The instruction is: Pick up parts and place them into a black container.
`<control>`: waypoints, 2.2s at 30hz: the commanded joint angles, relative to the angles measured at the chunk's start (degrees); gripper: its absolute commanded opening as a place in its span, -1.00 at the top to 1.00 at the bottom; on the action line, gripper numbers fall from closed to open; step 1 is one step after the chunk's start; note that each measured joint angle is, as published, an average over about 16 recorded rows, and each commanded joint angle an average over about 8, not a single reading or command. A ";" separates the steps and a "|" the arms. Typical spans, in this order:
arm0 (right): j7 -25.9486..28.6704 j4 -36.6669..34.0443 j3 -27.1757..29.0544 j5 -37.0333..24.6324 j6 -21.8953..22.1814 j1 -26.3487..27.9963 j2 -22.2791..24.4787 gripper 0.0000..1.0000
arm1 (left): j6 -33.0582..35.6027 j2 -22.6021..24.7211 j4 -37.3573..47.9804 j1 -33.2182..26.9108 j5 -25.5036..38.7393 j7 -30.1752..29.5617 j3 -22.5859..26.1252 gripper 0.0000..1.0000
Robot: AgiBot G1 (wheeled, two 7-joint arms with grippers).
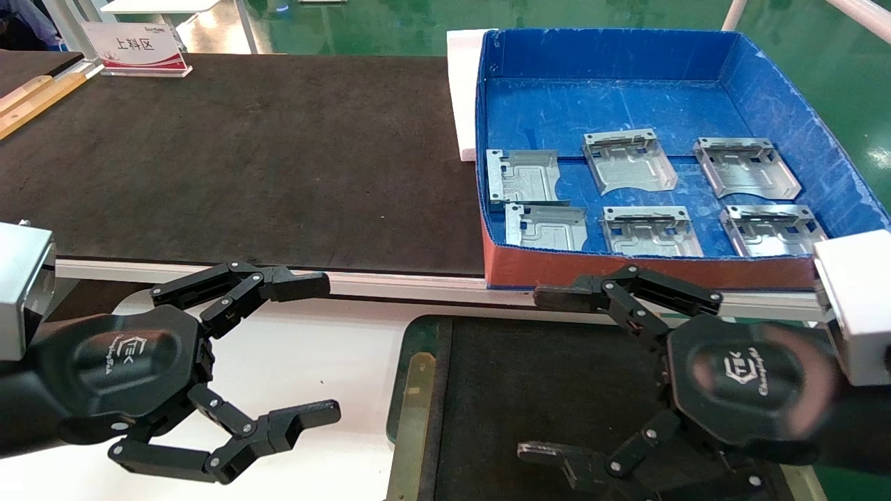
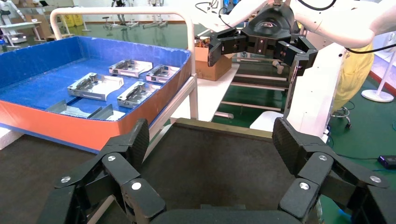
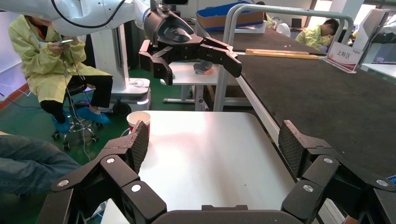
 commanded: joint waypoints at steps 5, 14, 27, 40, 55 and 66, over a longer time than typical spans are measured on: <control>0.00 0.00 0.00 0.00 0.00 0.00 0.00 -1.00 | 0.00 0.00 0.00 0.00 0.00 0.00 0.00 1.00; 0.00 0.00 0.00 0.00 0.00 0.00 0.00 -1.00 | 0.00 0.00 0.00 0.00 0.00 0.00 0.00 1.00; -0.18 -1.11 -0.35 -2.39 2.92 0.74 -0.74 -1.00 | 0.00 0.00 0.00 0.00 0.00 0.00 0.00 1.00; 2.14 -3.03 -0.85 -10.43 16.54 4.68 -2.77 -1.00 | 0.00 0.00 0.00 0.00 0.00 0.00 0.00 1.00; 4.36 -16.66 -5.48 -26.83 29.51 18.88 -7.42 -1.00 | 0.00 0.00 0.00 0.00 0.00 0.00 0.00 1.00; 10.41 -30.18 -11.51 -40.70 41.41 29.57 -16.94 -1.00 | 0.00 0.00 0.00 0.00 0.00 0.00 0.00 1.00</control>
